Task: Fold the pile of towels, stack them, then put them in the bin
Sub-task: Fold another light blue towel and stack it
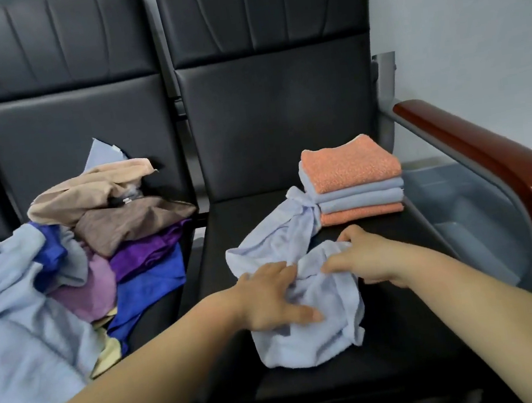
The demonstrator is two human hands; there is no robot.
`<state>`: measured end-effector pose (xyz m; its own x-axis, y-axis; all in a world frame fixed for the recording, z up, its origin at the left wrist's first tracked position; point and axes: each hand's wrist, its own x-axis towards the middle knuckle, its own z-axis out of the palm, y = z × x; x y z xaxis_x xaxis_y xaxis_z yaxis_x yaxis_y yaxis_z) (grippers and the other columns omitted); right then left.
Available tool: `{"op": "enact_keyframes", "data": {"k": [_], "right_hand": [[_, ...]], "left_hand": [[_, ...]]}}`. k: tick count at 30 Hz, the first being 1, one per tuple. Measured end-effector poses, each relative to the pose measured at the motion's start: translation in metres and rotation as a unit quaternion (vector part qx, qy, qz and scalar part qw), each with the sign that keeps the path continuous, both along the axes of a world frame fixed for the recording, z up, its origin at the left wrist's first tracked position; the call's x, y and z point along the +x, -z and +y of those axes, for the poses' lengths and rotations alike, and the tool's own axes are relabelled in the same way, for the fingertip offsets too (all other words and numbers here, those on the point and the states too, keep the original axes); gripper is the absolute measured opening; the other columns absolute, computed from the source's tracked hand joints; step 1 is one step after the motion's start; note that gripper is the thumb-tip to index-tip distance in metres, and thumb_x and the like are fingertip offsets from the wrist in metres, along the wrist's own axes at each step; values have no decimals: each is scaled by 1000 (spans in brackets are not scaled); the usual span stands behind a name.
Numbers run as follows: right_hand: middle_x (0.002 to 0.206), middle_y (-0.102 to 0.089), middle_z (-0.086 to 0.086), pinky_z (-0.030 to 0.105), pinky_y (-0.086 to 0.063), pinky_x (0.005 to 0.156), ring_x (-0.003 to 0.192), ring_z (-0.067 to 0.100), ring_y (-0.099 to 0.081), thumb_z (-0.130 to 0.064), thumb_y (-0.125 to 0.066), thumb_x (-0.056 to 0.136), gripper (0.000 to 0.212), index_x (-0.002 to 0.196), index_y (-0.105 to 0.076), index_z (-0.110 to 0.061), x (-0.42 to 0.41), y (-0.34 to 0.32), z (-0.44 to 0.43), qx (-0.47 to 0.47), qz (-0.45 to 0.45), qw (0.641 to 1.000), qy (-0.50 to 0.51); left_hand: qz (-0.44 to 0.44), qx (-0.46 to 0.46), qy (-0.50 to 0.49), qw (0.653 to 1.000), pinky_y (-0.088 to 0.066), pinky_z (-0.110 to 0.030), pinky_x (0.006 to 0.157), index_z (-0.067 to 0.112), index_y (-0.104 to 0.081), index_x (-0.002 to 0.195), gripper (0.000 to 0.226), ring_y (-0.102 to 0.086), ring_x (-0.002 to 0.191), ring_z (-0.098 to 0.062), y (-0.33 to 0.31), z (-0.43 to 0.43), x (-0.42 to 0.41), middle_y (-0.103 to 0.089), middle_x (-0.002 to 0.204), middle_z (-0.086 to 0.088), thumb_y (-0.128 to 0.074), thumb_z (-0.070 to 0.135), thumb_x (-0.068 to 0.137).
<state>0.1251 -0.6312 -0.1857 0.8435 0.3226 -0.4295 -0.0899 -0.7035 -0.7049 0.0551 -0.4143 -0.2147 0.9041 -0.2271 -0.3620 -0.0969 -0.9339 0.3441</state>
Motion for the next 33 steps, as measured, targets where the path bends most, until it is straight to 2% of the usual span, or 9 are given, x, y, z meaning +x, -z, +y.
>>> {"op": "enact_keyframes", "data": {"k": [3, 8, 11, 14, 17, 20, 25, 29, 33], "right_hand": [[115, -59, -3, 35, -55, 81, 101, 15, -61, -40, -85, 73, 71, 129, -44, -25, -2, 9, -4, -93, -44, 994, -47], [137, -44, 2, 37, -53, 83, 101, 22, -59, -33, -80, 86, 64, 138, -43, -25, -1, 31, 3, -86, -172, 981, 27], [128, -34, -1, 36, -49, 77, 98, 23, -55, -35, -80, 86, 58, 129, -43, -25, -5, 34, 11, -79, -218, 971, 64], [117, -44, -8, 36, -50, 79, 96, 20, -56, -27, -76, 86, 32, 107, -52, -24, -9, 29, 17, -41, -289, 956, 30], [105, -62, -15, 29, -54, 81, 92, 11, -62, -27, -74, 81, 23, 99, -63, -36, -15, 23, 17, -28, -159, 975, -151], [107, -62, -18, 30, -55, 86, 95, 7, -62, -37, -75, 85, 20, 103, -67, -39, -19, 27, 16, -105, -129, 950, -265], [78, -68, -1, 31, -46, 68, 68, 10, -56, -33, -80, 85, 18, 79, -70, -19, 1, 21, 8, -37, -201, 967, -152], [87, -72, -7, 29, -53, 77, 83, 11, -67, -26, -78, 87, 7, 86, -72, -28, 14, 18, -7, -29, -211, 975, -71], [105, -62, -14, 31, -53, 83, 95, 10, -62, -31, -74, 85, 20, 102, -64, -33, 5, 27, 1, -95, -221, 964, -112]], "left_hand": [[3, 103, 1, 995, -10, -60, 122, 30, -9, 161, 107, -1, 157, -24, 7, 9, 8, -12, 168, 8, -55, 81, 80], [-148, 81, -171, 971, -33, -53, 113, 38, -20, 157, 84, -34, 145, -27, 10, 45, 26, -36, 156, 1, -62, 58, 88], [-218, 52, -239, 945, -41, -45, 105, 30, -38, 147, 69, -43, 132, -29, 13, 44, 20, -43, 142, -2, -67, 50, 88], [-249, -90, -169, 949, -47, -35, 89, 29, -57, 111, 31, -55, 103, -16, 10, 28, 11, -55, 109, 8, -70, 46, 88], [-109, -32, -25, 993, -47, -32, 81, 37, -54, 86, 26, -53, 91, -11, 8, 23, 1, -53, 95, 13, -72, 56, 82], [-92, 15, 23, 995, -48, -36, 85, 32, -56, 83, 19, -52, 94, -15, 9, 32, 0, -50, 96, 10, -66, 47, 86], [-71, -151, -162, 973, -42, -25, 67, 21, -59, 84, 17, -51, 73, -10, -14, 54, 7, -57, 78, 9, -60, 30, 98], [-131, -131, -298, 936, -41, -29, 61, 19, -60, 90, 13, -55, 68, -14, -10, 72, 10, -63, 78, 4, -64, 31, 94], [-221, -111, -277, 929, -43, -29, 62, 24, -55, 97, 15, -59, 74, -15, -1, 60, 6, -61, 89, 2, -67, 31, 91]]}}
